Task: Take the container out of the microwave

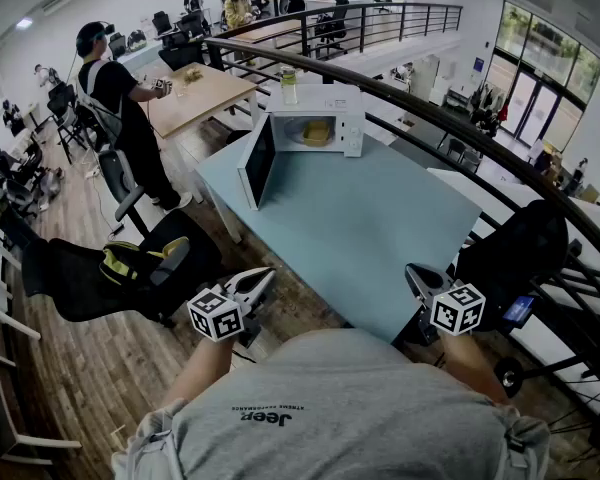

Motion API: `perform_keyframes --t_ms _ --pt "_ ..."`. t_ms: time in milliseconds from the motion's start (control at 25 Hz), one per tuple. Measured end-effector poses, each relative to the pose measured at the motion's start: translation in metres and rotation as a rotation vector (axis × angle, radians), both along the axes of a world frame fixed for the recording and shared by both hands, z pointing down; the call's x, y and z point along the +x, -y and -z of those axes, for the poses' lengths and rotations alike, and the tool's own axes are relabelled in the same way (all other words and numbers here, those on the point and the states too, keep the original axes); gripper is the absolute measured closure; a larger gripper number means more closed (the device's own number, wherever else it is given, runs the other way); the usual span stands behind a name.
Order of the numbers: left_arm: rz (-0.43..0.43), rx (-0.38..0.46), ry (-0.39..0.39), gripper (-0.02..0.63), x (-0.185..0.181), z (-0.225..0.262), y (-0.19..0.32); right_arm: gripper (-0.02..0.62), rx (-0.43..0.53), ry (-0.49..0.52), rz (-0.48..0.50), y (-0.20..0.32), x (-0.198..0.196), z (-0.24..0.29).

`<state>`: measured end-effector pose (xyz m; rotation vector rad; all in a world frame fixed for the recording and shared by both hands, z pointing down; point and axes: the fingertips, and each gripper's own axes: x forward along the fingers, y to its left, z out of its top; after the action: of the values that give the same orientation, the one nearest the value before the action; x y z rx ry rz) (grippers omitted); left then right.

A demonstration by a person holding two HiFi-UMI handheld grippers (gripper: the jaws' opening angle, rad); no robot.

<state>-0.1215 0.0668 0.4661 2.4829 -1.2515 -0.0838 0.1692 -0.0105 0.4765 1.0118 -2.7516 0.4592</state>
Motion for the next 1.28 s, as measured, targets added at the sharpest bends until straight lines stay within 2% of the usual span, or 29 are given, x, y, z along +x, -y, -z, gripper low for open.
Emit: perform_keyframes --t_ms 360,640,1280 --pt "-0.01 -0.002 0.001 0.588 0.01 0.001 -0.006 0.578 0.006 -0.005 0.01 -0.008 0.008 0.003" --pt "-0.016 0.001 0.014 0.588 0.034 0.007 -0.009 0.578 0.017 -0.012 0.008 -0.014 0.026 0.009" --pt "-0.033 -0.048 0.051 0.588 0.141 0.0 -0.022 0.578 0.045 -0.009 0.173 -0.053 0.06 0.007"
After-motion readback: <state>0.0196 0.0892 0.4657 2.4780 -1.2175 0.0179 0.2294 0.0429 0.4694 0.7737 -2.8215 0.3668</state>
